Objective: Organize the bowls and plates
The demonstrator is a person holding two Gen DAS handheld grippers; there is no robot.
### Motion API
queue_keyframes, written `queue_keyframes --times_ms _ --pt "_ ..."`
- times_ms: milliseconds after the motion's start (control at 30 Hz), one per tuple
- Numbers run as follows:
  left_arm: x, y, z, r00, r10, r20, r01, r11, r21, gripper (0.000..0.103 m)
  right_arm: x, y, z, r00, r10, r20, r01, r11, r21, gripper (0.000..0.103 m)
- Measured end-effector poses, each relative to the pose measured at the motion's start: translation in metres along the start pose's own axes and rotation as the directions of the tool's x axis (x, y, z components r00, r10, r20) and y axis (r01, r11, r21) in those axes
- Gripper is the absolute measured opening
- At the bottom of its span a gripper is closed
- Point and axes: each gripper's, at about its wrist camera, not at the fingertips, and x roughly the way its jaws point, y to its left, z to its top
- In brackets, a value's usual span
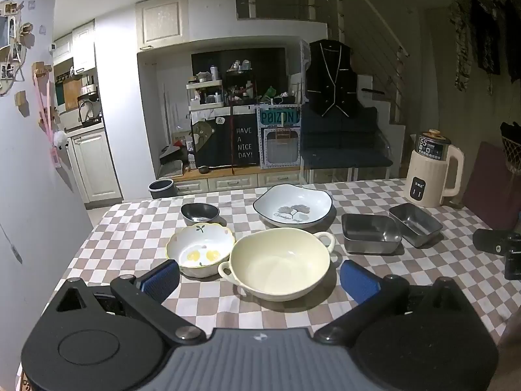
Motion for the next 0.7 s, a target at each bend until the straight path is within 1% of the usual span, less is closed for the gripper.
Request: queue_keyframes --times_ms 33,433,700 --pt "-0.0007 0.0004 -0.0001 1.000 -0.002 0.010 0.002 1.000 -0.007 0.103 0.0000 0.0000 -0.0001 1.000 0.000 0.003 0.000 1.000 0.000 0.103" --pt "0.0019 -0.0028 -0.0034 1.000 -0.008 -0.009 0.008 1.000 -0.008 0.103 0.0009 -0.0009 0.0013 1.000 -0.003 -0.004 0.003 1.000 0.001 0.103" --pt "0.0021 0.0017 -0.0030 0.999 -0.013 -0.032 0.012 1.000 -0.019 0.103 0.0021 0.0015 0.0000 1.000 -0.005 -0.010 0.005 1.000 -0.001 0.103"
